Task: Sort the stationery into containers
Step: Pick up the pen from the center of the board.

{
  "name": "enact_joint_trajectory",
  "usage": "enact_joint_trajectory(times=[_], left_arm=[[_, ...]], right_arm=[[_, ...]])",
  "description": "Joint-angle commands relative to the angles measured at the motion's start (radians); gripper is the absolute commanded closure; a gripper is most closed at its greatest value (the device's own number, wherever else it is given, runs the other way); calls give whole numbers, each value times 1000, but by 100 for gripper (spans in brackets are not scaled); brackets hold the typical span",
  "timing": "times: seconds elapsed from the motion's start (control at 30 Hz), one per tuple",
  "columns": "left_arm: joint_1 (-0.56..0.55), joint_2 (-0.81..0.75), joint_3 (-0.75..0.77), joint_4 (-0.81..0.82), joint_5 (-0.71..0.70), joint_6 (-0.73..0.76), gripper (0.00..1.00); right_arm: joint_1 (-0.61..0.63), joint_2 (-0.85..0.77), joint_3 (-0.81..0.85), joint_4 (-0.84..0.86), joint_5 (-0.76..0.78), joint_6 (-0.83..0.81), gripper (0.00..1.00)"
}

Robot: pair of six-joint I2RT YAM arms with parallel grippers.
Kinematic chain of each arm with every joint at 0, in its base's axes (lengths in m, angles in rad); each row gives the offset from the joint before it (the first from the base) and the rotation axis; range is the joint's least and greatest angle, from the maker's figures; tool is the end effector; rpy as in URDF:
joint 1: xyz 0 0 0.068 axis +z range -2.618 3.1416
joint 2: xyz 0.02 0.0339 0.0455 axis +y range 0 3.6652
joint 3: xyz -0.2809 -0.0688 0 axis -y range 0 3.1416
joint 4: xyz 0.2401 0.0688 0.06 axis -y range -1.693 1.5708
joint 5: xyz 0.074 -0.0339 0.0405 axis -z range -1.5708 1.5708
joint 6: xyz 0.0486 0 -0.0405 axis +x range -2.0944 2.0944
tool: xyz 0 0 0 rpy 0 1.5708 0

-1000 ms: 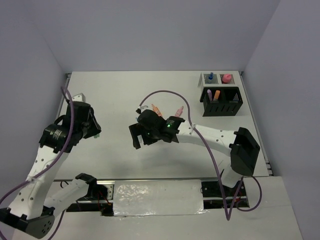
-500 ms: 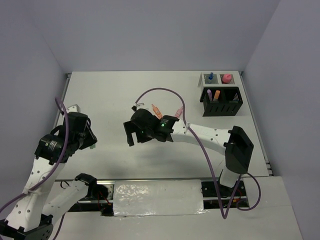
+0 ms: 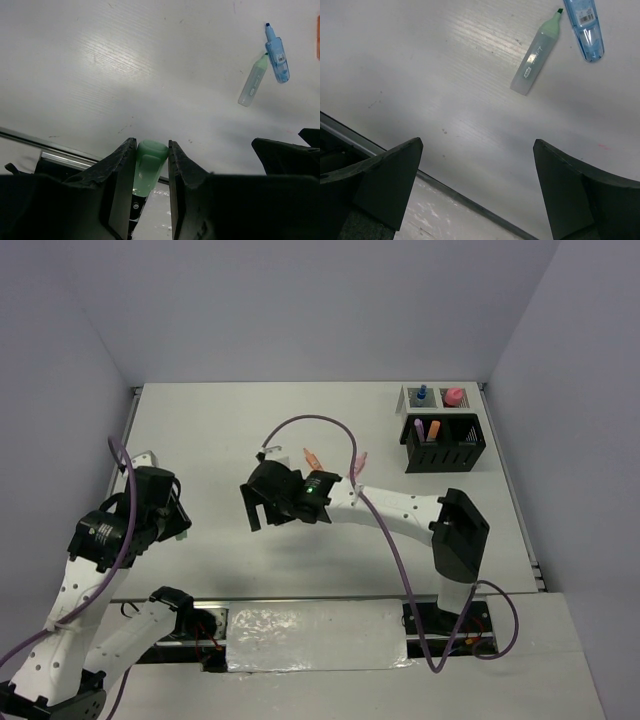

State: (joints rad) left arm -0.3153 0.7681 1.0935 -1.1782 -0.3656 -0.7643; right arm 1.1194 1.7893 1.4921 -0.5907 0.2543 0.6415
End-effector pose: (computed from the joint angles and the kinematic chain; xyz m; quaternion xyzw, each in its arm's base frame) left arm 0.1050 -0.0160 0.3524 -0.2672 0.8833 -0.0316 0.3838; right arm 0.1874 0.3586 0.2809 -0.1800 0.9182 0.1800 0.3036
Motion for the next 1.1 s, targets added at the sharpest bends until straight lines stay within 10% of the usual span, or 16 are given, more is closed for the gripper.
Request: enact_joint_trajectory(times=[0.0, 0.23, 1.07], left_arm=[[4, 3, -6, 9, -30, -1, 100], [7, 28, 5, -12, -93, -99, 100], [8, -73, -64, 111, 217, 20, 100]], right_arm=[[8, 45, 62, -35, 5, 44, 0], [52, 303, 344, -256, 42, 112, 4], [-108, 407, 330, -184, 109, 110, 20]])
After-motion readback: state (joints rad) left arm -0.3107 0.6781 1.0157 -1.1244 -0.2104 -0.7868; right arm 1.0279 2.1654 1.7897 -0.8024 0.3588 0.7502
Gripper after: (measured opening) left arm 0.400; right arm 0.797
